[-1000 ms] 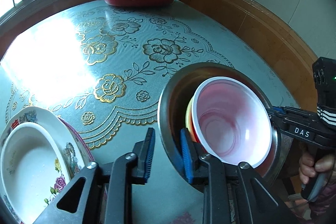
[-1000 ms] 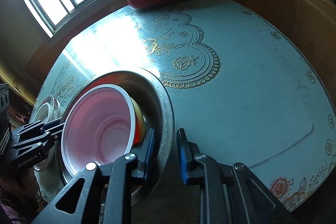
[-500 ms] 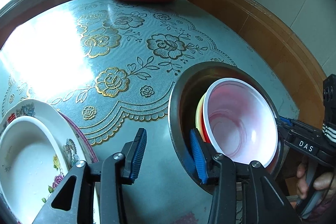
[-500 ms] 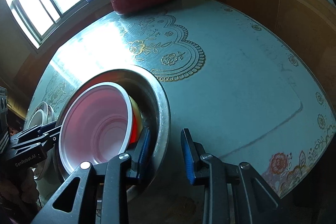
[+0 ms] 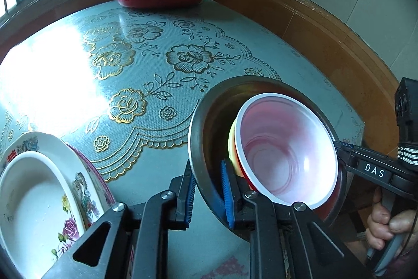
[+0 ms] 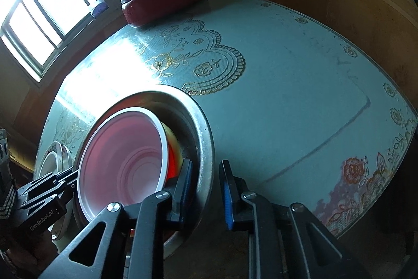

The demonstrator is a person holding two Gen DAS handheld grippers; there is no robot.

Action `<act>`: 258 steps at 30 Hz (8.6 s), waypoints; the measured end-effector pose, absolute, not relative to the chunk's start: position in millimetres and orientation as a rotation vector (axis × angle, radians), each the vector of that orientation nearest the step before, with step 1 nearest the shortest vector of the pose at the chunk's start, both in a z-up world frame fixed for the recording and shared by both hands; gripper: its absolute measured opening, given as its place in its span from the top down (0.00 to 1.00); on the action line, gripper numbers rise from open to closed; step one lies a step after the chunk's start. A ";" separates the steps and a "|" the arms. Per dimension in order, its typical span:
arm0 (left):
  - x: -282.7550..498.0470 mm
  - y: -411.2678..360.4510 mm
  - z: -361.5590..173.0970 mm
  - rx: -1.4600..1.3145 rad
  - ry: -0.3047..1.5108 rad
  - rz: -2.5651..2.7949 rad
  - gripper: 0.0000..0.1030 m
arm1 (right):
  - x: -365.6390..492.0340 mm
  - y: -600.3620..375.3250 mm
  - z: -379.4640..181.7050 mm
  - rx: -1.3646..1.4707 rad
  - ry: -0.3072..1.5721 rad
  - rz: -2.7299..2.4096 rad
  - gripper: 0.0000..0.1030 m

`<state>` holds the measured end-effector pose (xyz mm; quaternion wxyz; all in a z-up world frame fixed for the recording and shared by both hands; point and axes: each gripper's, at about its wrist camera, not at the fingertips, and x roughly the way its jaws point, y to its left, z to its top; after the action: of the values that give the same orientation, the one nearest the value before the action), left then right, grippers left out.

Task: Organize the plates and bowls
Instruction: 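Lift the nested steel bowl stack off the table with the left tool, then carry the steel bowl stack over the white plate stack with the left tool, then lower the steel bowl stack onto the plates with the left tool, then open the left tool to release the steel bowl rim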

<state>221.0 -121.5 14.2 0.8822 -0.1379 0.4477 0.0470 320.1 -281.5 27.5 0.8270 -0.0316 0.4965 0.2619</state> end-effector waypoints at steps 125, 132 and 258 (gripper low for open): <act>50.0 74.0 66.0 -0.365 0.764 0.191 0.87 | 177.4 -95.3 41.3 0.030 1.086 0.837 0.89; 46.5 85.5 40.0 -0.380 0.816 0.190 0.87 | 172.9 -84.2 19.4 0.009 1.139 0.803 0.89; -31.5 76.1 42.7 -0.055 0.639 -0.110 0.57 | -25.9 -68.3 42.7 0.045 0.689 0.018 0.73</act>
<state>-31.5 76.1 42.7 0.9475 -0.0272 0.3141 -0.0540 -25.9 -68.3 42.7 0.9410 0.0219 0.3377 0.0089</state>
